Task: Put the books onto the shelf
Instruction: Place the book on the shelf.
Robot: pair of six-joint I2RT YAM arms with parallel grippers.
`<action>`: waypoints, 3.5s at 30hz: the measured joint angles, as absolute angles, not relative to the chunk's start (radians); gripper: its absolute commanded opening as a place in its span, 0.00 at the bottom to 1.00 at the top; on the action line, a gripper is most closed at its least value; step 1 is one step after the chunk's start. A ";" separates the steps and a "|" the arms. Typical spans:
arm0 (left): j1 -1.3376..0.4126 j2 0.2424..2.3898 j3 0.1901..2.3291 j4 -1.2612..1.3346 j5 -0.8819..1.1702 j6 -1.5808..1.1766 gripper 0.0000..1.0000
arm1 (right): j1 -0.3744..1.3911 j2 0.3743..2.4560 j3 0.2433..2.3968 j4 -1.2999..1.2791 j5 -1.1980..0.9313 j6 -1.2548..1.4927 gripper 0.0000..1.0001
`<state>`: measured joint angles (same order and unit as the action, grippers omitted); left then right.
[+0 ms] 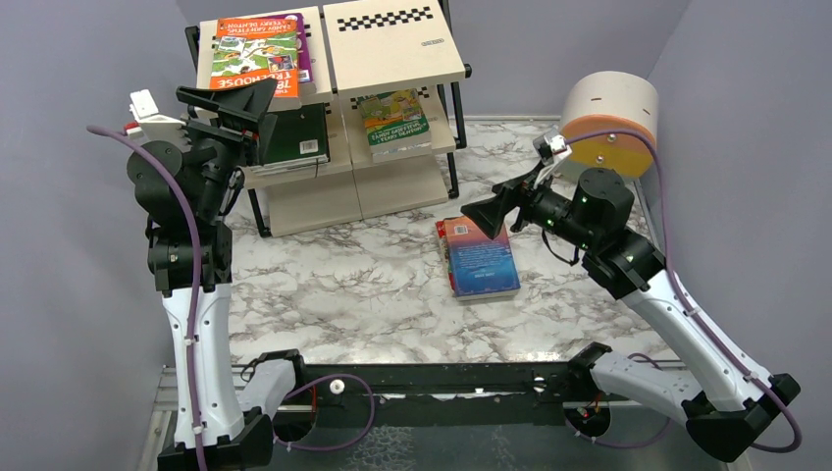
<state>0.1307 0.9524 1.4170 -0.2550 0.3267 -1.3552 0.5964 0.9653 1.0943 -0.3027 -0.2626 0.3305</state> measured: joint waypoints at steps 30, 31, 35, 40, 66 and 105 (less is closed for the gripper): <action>0.131 1.036 1.454 -0.209 0.336 -1.371 0.80 | 0.596 0.874 1.040 -0.353 -0.220 0.347 0.95; 0.131 1.039 1.456 -0.208 0.337 -1.372 0.80 | 0.596 0.874 1.040 -0.353 -0.220 0.347 0.95; 0.131 1.048 1.462 -0.206 0.341 -1.375 0.80 | 0.596 0.873 1.036 -0.353 -0.217 0.348 0.95; 0.131 1.050 1.466 -0.207 0.340 -1.374 0.80 | 0.596 0.871 1.024 -0.353 -0.214 0.353 0.95; 0.144 1.060 1.493 -0.211 0.306 -1.366 0.80 | 0.596 0.868 1.012 -0.355 -0.202 0.355 0.95; 0.196 1.073 1.542 -0.244 0.304 -1.370 0.80 | 0.596 0.860 0.946 -0.345 -0.199 0.355 0.95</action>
